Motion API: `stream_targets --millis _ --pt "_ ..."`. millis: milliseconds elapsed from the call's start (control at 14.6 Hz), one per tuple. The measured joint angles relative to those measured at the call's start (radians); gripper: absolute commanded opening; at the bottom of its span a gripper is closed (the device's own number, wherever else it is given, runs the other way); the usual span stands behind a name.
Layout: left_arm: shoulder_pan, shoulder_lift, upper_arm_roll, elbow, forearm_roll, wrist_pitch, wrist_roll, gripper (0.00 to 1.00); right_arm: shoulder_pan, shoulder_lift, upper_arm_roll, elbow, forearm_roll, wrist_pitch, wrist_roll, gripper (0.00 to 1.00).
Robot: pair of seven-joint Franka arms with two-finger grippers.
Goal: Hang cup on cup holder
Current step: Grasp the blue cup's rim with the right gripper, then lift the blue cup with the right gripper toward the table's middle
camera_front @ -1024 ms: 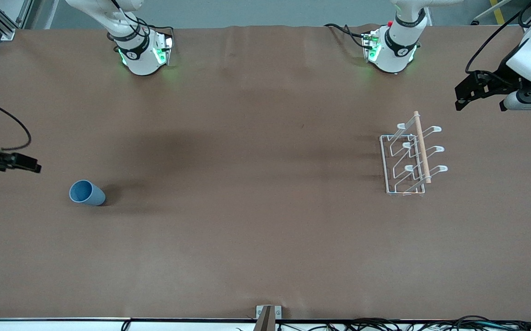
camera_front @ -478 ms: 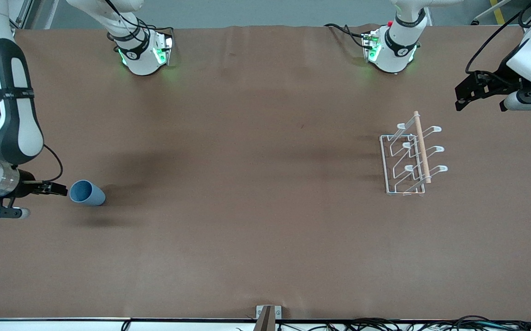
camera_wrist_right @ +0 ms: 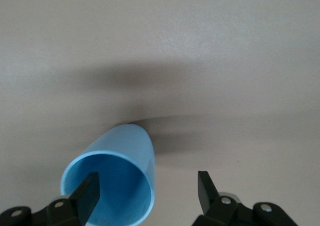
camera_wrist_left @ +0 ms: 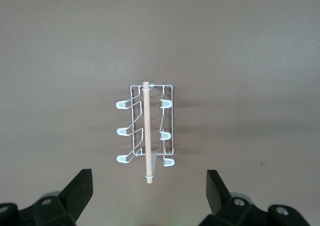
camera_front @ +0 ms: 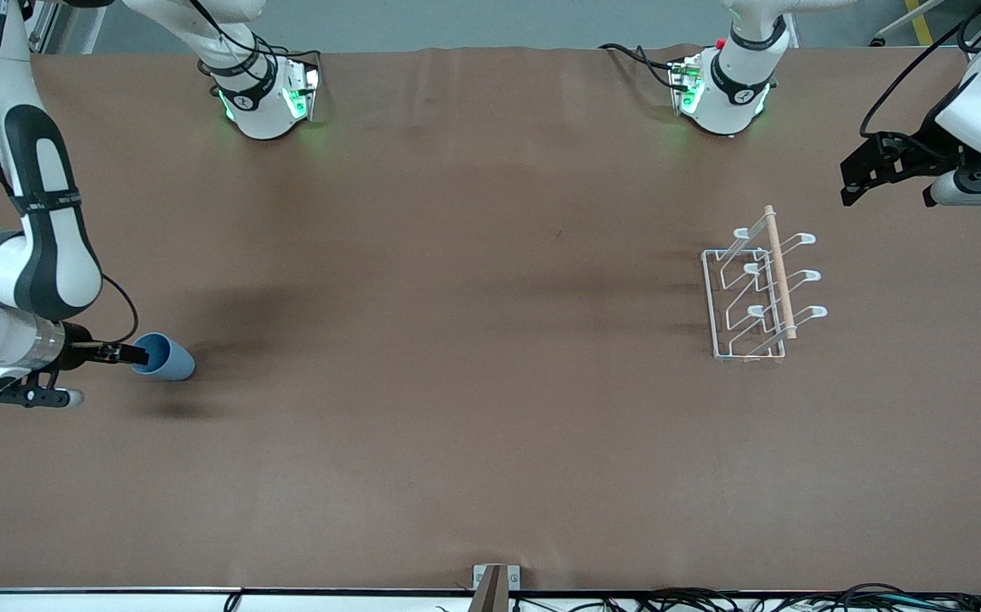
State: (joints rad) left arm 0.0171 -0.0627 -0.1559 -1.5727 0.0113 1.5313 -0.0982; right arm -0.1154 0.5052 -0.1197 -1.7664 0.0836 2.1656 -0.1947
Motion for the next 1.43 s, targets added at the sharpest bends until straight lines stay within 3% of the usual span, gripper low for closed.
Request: stream_targets --millis 68,205,273,410,751,1024,1434 --pt "0.0 0.0 0.0 0.0 0.0 0.0 0.0 1.0 0.0 0.004 0.0 -0.019 0.001 0.033 -0.016 0.7" --pt "0.0 0.0 0.0 0.0 0.0 0.0 0.0 1.0 -0.002 0.011 0.0 -0.044 0.001 0.074 -0.045 0.29" --pt "0.0 0.0 0.0 0.0 0.0 0.0 0.0 1.0 -0.004 0.014 0.0 -0.049 0.002 0.08 -0.061 0.16" --pt "0.0 0.0 0.0 0.0 0.0 0.0 0.0 1.0 -0.009 0.015 0.0 -0.051 0.004 0.081 -0.083 0.03" --pt "0.0 0.0 0.0 0.0 0.0 -0.001 0.0 1.0 -0.009 0.013 0.013 -0.048 0.019 0.058 -0.092 0.01" --pt "0.0 0.001 0.0 0.0 0.0 -0.001 0.001 1.0 -0.007 -0.029 0.026 -0.02 0.119 -0.046 -0.096 0.02" --pt "-0.002 0.002 -0.009 0.0 -0.001 -0.001 0.001 1.0 0.002 -0.195 0.1 -0.003 0.412 -0.269 -0.099 0.02"
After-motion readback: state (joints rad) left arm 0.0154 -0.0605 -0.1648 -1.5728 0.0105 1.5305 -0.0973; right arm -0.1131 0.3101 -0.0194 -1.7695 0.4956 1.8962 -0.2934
